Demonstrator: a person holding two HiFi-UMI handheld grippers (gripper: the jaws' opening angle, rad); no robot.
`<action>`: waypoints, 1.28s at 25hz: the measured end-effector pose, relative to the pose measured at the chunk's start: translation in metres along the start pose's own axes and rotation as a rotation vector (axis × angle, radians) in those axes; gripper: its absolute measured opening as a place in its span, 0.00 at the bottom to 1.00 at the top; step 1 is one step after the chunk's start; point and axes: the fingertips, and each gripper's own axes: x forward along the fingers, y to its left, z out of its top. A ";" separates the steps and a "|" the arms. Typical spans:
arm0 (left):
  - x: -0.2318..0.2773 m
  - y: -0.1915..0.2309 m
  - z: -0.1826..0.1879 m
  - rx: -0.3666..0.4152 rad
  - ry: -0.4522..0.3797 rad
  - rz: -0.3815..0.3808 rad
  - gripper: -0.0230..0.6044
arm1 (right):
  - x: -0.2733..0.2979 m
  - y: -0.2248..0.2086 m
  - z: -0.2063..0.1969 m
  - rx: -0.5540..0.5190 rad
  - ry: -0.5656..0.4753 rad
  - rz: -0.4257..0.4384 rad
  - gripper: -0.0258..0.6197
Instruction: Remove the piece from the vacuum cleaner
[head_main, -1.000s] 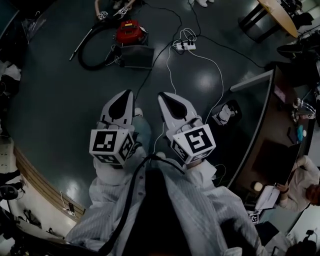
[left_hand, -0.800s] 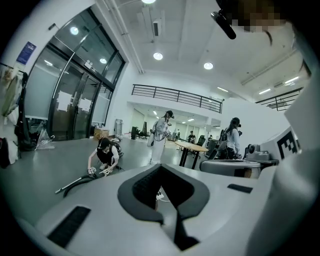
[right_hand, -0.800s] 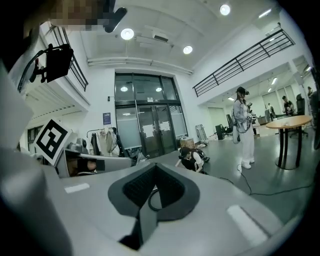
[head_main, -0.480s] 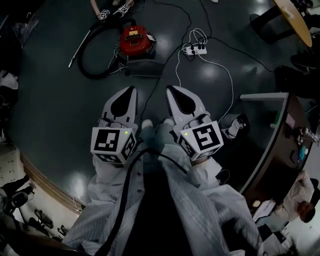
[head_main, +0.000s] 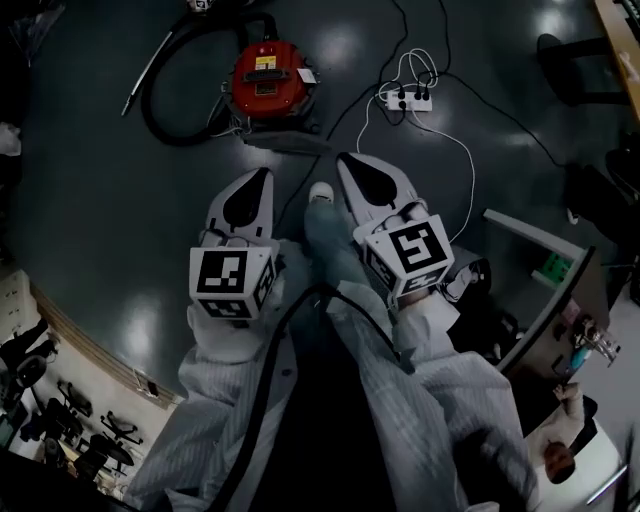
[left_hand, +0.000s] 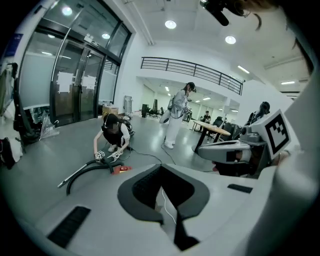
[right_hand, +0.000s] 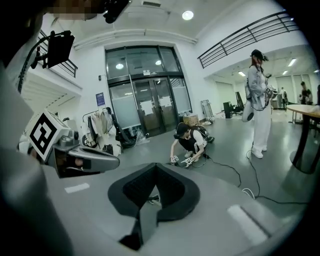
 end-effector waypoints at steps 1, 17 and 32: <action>0.015 0.006 -0.003 0.009 0.016 0.010 0.04 | 0.016 -0.015 -0.006 -0.006 0.024 0.012 0.04; 0.237 0.090 -0.223 0.277 0.465 -0.203 0.07 | 0.255 -0.140 -0.242 0.219 0.489 0.183 0.11; 0.321 0.129 -0.316 0.870 0.609 -0.324 0.32 | 0.367 -0.160 -0.297 0.574 0.634 0.190 0.23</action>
